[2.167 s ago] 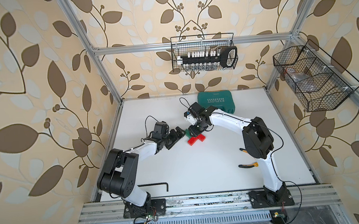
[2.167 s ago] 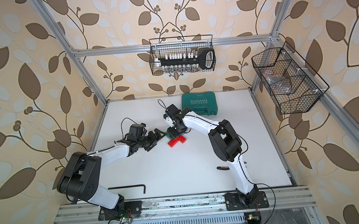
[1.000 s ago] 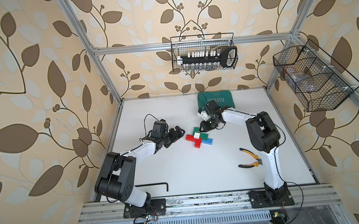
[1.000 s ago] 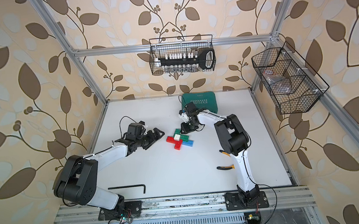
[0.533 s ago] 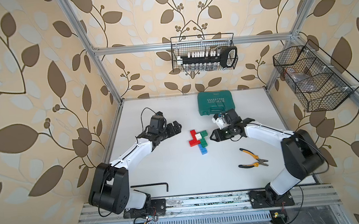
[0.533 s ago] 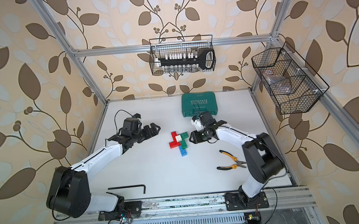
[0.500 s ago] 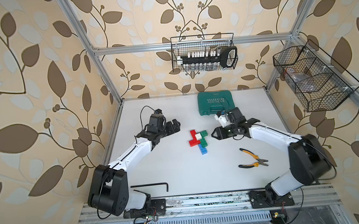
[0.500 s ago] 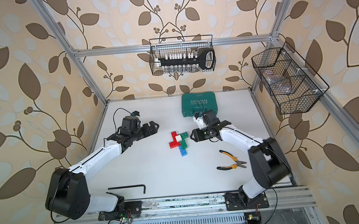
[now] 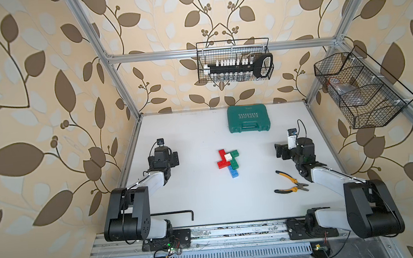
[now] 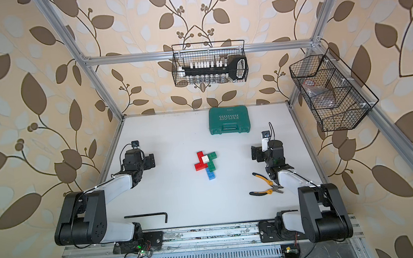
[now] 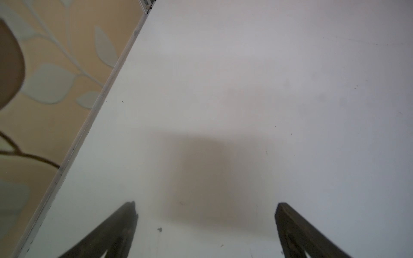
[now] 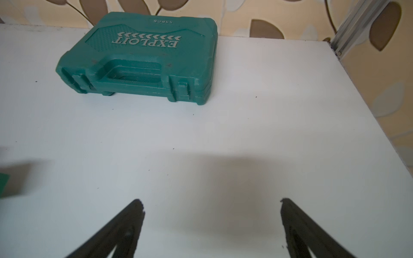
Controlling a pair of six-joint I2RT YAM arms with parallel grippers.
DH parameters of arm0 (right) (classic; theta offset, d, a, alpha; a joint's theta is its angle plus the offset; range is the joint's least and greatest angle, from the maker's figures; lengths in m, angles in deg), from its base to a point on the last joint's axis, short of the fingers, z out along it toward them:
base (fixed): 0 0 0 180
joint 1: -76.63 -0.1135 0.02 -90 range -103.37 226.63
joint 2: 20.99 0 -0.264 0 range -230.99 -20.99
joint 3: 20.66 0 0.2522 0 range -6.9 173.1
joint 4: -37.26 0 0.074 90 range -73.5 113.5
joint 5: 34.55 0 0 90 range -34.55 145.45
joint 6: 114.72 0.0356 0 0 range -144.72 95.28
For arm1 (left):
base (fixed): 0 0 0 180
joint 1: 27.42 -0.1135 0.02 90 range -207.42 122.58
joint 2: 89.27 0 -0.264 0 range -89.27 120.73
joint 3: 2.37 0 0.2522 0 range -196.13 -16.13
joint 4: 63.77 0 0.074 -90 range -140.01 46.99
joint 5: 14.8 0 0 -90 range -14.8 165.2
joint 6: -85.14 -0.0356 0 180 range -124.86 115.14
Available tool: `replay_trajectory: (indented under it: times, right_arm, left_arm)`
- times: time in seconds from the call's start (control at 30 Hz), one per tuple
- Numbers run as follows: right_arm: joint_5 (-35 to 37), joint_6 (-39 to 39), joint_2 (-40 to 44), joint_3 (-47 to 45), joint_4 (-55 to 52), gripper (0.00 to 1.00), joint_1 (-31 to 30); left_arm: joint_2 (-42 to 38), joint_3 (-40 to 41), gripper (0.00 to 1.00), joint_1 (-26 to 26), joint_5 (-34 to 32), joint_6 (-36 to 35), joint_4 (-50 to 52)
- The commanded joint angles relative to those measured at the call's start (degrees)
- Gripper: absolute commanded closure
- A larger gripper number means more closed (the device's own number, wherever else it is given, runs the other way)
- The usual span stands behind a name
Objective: Assemble a small pinwheel with lego
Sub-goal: Reset both arms
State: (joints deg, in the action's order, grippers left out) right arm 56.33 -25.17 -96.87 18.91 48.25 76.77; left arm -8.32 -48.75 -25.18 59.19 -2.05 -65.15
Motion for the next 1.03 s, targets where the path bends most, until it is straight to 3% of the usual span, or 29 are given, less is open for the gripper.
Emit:
replay_trajectory:
  times: [0.0, 0.1, 0.2, 0.27, 0.37, 0.43, 1.0]
  right_arm:
    - [-3.7, -0.3, -1.1, -2.9, 12.2, 0.06, 0.5]
    - [-3.4, 0.2, -4.5, -5.8, 20.3, 0.04, 0.7]
    - [-3.4, 0.1, -8.5, -6.2, 23.6, 0.05, 0.6]
    - [-2.2, 0.8, -10.7, -6.7, 27.3, 0.04, 0.6]
    - [-2.1, 0.5, -10.9, -3.6, 21.3, 0.03, 0.6]
    - [-2.0, 0.5, -10.5, -3.4, 19.9, 0.03, 0.5]
    - [-1.9, 0.4, -10.9, -3.5, 20.6, 0.02, 0.4]
  left_arm:
    - [-3.5, 1.2, 0.01, -1.5, 5.6, -2.6, -8.6]
    - [-5.1, 6.0, 0.01, -1.4, 7.8, -2.3, -13.5]
    - [-4.0, 8.4, 0.01, -1.9, 4.5, -1.7, -16.1]
    - [-2.1, 9.9, 0.01, -3.7, 10.9, -1.0, -22.1]
    - [5.4, 11.3, 0.01, -5.5, 15.7, -1.2, -30.1]
    - [5.2, 9.4, 0.01, -8.2, 19.7, 0.5, -25.7]
    - [4.7, 9.5, 0.01, -8.5, 20.2, 0.6, -25.4]
